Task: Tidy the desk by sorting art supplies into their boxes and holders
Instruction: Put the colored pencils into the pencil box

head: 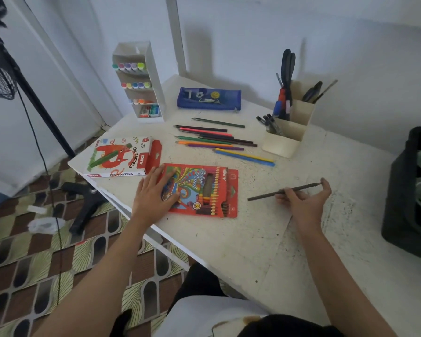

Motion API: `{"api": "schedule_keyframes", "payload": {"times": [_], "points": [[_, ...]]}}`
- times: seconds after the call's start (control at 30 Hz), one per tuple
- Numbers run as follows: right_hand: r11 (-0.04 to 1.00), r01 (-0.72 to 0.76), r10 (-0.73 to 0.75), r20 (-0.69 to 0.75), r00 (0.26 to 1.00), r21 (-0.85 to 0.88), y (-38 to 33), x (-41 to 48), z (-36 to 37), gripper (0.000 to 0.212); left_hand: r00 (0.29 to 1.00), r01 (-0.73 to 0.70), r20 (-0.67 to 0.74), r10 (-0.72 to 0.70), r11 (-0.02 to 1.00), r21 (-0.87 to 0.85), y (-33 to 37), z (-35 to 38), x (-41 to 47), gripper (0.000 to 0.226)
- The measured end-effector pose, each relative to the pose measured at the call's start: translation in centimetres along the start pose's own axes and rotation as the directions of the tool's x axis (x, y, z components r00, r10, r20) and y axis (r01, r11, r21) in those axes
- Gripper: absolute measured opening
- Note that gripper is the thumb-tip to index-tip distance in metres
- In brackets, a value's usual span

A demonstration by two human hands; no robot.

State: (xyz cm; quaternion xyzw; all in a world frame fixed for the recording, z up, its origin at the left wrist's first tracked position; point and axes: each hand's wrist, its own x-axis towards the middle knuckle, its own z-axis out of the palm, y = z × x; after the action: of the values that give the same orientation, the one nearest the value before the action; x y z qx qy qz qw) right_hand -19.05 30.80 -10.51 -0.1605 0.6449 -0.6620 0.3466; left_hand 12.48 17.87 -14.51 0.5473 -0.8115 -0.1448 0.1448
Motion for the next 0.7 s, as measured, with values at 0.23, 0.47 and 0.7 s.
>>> {"api": "schedule_keyframes", "payload": {"times": [0.23, 0.47, 0.7], "points": [[0.997, 0.069, -0.065, -0.092, 0.994, 0.045, 0.1, 0.1, 1.9, 0.054, 1.000, 0.006, -0.012, -0.006, 1.000, 0.009, 0.2, -0.1, 0.0, 0.078], [0.998, 0.056, -0.057, -0.024, 0.998, -0.040, 1.7, -1.0, 4.2, 0.015, 1.000, 0.004, -0.031, -0.004, 1.000, -0.009, 0.2, 0.0, 0.0, 0.076], [0.806, 0.348, -0.202, 0.331, 0.922, -0.479, 2.2, -0.5, 4.4, 0.009, 1.000, 0.007, -0.019, -0.007, 1.000, 0.001, 0.4, -0.1, -0.1, 0.076]]}}
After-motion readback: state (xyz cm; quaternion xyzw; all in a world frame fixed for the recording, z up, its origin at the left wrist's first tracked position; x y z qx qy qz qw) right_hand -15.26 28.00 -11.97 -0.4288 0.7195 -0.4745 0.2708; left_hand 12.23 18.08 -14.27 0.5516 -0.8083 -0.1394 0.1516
